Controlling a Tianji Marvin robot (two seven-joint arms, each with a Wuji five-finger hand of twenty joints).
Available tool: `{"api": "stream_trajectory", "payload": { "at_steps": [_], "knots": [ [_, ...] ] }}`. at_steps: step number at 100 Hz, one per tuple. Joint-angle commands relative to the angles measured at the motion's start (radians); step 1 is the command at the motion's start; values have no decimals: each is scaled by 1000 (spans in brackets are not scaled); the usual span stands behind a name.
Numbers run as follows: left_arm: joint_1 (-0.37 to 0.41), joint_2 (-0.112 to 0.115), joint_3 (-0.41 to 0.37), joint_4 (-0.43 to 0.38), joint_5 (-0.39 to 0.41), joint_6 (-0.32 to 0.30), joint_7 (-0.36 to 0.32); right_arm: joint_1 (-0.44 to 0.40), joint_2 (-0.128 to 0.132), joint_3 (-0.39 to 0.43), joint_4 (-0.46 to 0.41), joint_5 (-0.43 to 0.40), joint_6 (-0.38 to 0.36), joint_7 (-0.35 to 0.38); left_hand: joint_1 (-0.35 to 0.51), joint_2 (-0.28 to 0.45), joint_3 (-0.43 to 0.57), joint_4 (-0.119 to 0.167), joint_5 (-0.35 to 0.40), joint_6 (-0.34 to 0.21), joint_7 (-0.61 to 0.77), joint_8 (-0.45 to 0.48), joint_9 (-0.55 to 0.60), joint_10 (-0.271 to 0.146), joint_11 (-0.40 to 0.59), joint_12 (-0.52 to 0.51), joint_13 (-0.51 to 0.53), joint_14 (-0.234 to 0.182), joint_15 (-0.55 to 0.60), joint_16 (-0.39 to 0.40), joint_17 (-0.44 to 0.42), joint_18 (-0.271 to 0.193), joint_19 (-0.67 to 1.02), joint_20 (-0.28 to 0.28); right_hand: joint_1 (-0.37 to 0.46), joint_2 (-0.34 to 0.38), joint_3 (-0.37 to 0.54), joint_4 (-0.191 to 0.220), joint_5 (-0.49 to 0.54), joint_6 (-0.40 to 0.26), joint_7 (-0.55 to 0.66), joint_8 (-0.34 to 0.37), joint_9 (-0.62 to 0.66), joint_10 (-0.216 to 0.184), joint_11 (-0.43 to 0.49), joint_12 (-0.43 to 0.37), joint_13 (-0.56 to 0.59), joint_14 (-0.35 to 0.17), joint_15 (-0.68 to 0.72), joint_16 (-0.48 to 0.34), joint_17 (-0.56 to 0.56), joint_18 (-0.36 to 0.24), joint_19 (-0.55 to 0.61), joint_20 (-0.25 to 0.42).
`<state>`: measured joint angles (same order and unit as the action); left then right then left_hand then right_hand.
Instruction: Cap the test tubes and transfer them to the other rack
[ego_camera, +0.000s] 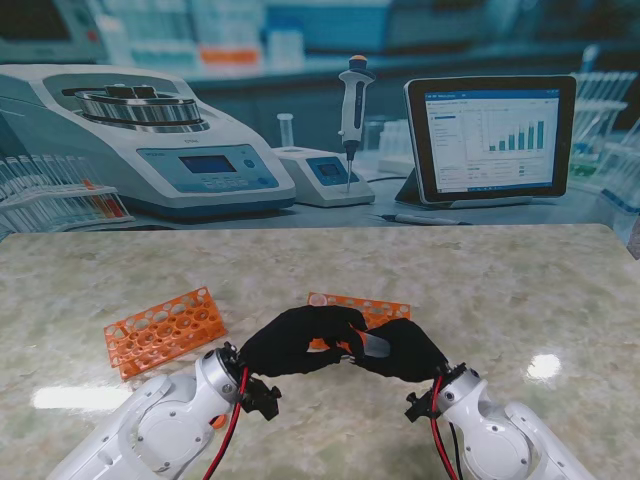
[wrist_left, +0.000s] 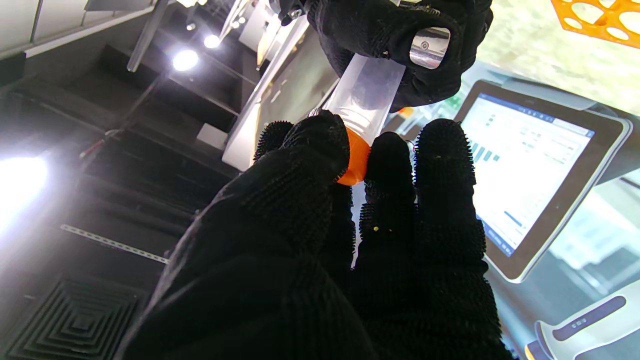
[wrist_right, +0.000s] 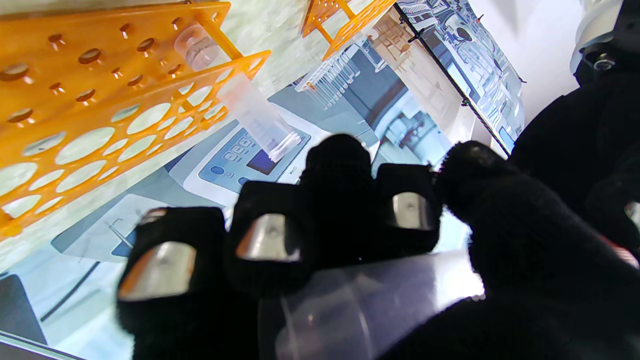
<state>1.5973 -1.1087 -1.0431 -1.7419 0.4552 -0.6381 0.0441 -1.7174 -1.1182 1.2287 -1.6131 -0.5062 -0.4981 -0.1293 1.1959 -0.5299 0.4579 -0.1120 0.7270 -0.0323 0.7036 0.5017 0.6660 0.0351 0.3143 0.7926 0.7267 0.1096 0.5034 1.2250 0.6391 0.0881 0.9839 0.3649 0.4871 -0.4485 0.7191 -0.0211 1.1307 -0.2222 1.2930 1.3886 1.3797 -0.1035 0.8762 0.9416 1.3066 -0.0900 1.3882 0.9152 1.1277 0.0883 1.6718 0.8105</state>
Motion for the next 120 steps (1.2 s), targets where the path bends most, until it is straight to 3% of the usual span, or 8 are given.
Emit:
{"api": "stream_trajectory", "payload": {
  "at_steps": [1,55,71,73,80,84,107,120],
  "knots": [
    [-8,-1,18,9,-4,4,-5,-3,-6,-2,-8,3,-1,-1,95,14,27,50,25,28,12,6,3,14,34,14,3,-65,-3,-13,-2,-15,-8,5,19,59,9,0,69,17,10,15,29,-4,9,9,15,-79,127,42,18,-1,46,5],
    [-32,-9,50,38,-21,20,9,-6,-7,-3,-8,3,-16,-7,95,19,16,48,22,25,12,4,3,15,33,13,5,-60,-2,-31,6,-32,-3,-4,19,60,9,0,69,17,10,15,28,-2,8,9,15,-79,127,42,18,-1,46,5],
    [-27,-9,45,30,-20,18,11,-8,-7,-3,-10,2,-14,-9,86,42,-30,58,16,21,5,-7,5,18,24,11,5,-57,-13,-56,8,-32,-14,0,19,60,9,-1,68,16,9,15,28,-3,9,9,15,-79,127,42,18,-1,46,5],
    [-27,-8,45,29,-21,18,9,-8,-7,-3,-10,2,-14,-9,92,53,-68,76,13,20,9,-16,8,19,13,14,7,-55,-18,-62,9,-15,-43,36,19,59,9,-1,68,16,9,15,28,-3,9,9,15,-79,127,42,18,-1,46,5],
    [-26,-7,43,28,-21,18,6,-9,-8,-2,-11,1,-14,-10,80,65,-95,79,9,19,3,-26,4,19,6,10,5,-52,-30,-73,1,-14,-52,64,19,60,9,-1,68,16,9,15,28,-2,9,9,15,-79,127,42,18,-1,46,5],
    [-26,-7,42,28,-20,18,5,-10,-8,-1,-12,0,-13,-11,78,76,-131,90,5,17,3,-32,4,19,6,3,6,-51,-41,-71,0,-16,-72,123,19,60,8,-1,68,16,9,16,28,-2,9,9,15,-79,127,42,18,-1,46,5],
    [-22,-5,37,26,-18,21,-1,-13,-8,3,-15,1,-10,-13,36,119,-227,107,-19,1,-1,-53,-9,19,-6,-93,-39,-57,-22,-158,-50,19,-89,169,19,62,7,-1,68,16,9,16,26,-1,9,9,15,-79,127,42,18,-1,46,5],
    [-24,-5,39,28,-18,24,-2,-13,-8,4,-16,0,-10,-13,6,160,-286,114,-22,-5,-26,-55,-25,17,-17,-238,-77,-67,-10,-296,-109,63,-80,180,20,64,6,-1,68,15,9,16,25,-2,10,10,15,-79,127,42,17,-1,45,5]
  ]
}}
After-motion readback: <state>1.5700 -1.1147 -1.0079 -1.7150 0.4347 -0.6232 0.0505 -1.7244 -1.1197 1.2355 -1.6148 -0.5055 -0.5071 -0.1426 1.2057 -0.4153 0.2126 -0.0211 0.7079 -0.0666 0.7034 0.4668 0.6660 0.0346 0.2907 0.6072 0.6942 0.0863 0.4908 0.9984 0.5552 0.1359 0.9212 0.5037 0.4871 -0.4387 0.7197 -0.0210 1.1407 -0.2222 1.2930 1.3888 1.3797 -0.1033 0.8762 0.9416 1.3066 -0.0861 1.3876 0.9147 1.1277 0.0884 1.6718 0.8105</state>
